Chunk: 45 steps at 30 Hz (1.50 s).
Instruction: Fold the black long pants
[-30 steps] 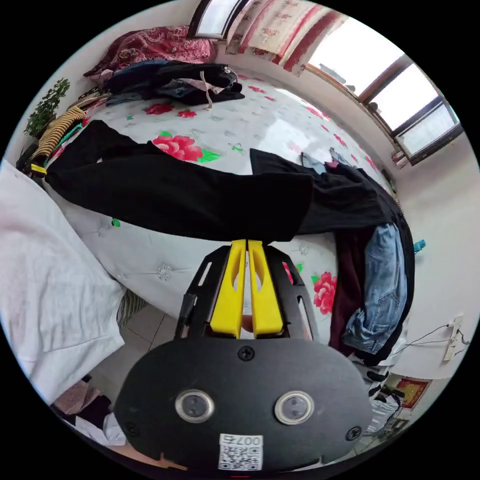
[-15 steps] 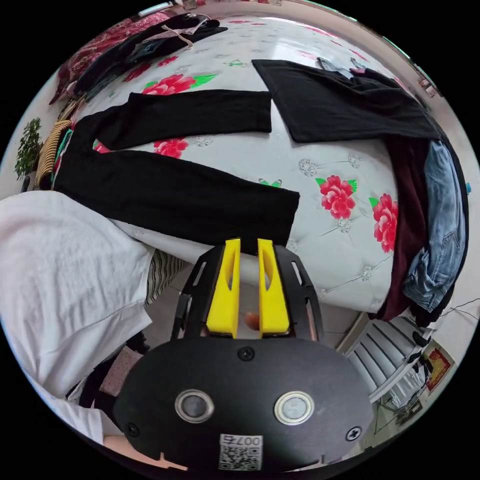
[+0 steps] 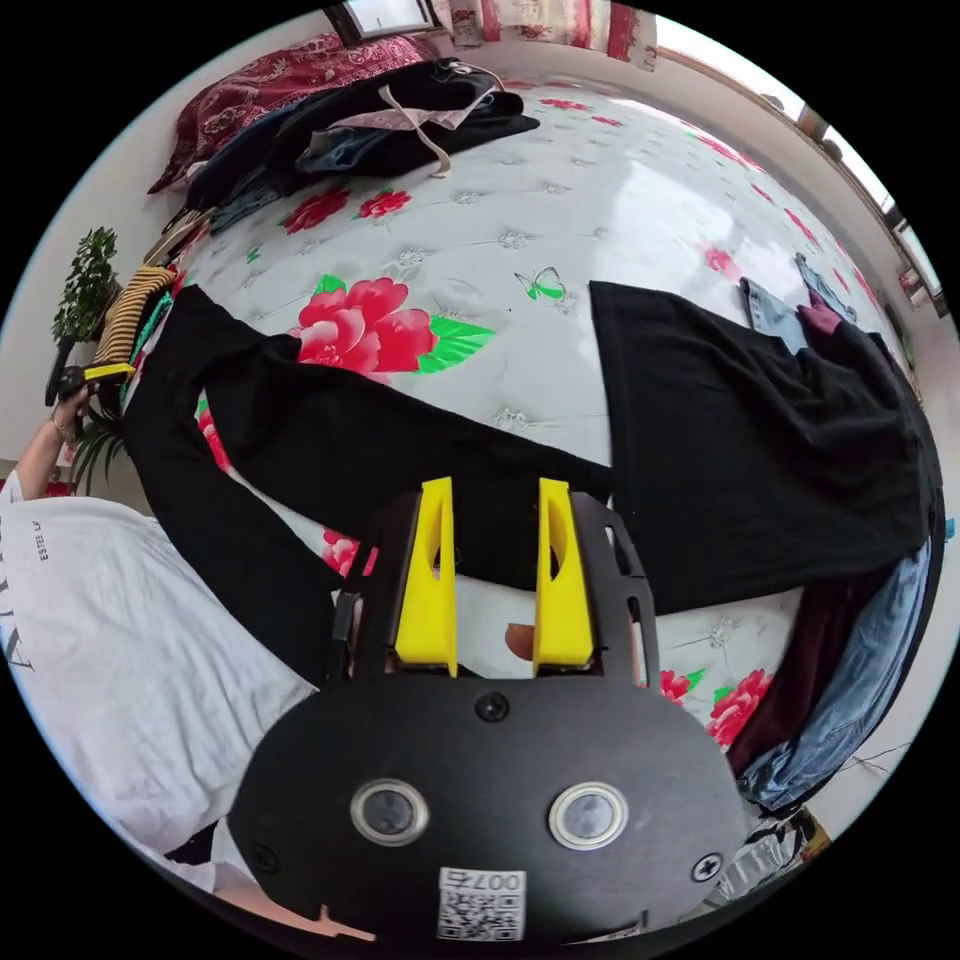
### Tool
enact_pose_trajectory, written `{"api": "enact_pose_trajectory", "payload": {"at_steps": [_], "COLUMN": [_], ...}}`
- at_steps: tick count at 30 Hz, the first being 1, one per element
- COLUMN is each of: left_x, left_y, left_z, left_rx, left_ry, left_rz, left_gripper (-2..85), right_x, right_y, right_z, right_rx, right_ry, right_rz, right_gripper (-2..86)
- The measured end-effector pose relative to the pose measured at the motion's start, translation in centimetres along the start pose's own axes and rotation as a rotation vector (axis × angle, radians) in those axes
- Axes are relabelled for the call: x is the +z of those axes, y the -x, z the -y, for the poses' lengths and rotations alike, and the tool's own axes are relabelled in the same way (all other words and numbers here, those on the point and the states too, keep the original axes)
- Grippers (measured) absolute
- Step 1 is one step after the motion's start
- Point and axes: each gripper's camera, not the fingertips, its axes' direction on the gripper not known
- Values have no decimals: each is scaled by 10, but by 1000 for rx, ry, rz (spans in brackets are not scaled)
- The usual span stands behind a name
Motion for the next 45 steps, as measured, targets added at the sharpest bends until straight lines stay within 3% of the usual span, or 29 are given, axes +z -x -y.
{"api": "enact_pose_trajectory", "payload": {"at_steps": [3,6,8,10,16,18,21,23,25,32,38,45], "left_x": [14,35,50,56,54,51,52,51,43,-1,36,54], "left_y": [-7,-3,0,2,12,13,10,10,16,61,65,85], "left_z": [42,68,76,79,74,71,68,66,62,66,117,124], "left_rx": [38,29,24,34,-10,-26,-25,3,33,-14,-51,-114], "left_ry": [46,111,159,165,131,106,92,90,94,-28,39,30], "left_rz": [67,69,72,80,35,15,21,17,-6,-11,-14,93], "left_gripper": [-9,-9,-9,-10,-10,-10,-10,-10,-10,-10,-9,-10], "right_x": [34,33,34,20,-144,-150,-85,2,33,-6,65,103], "right_y": [5,6,11,15,11,12,-4,-31,-40,-72,-91,-124], "right_z": [31,39,50,57,19,1,-15,-32,-55,-55,19,29], "right_rx": [-71,-95,-181,-217,-73,-49,68,215,276,350,298,383], "right_ry": [145,130,241,238,-462,-547,-376,-27,76,-212,-101,-25], "right_rz": [-49,-36,-33,-126,-415,-443,-411,-286,-203,-147,-9,-123], "right_gripper": [88,77,52,30,11,13,18,20,24,40,64,108]}}
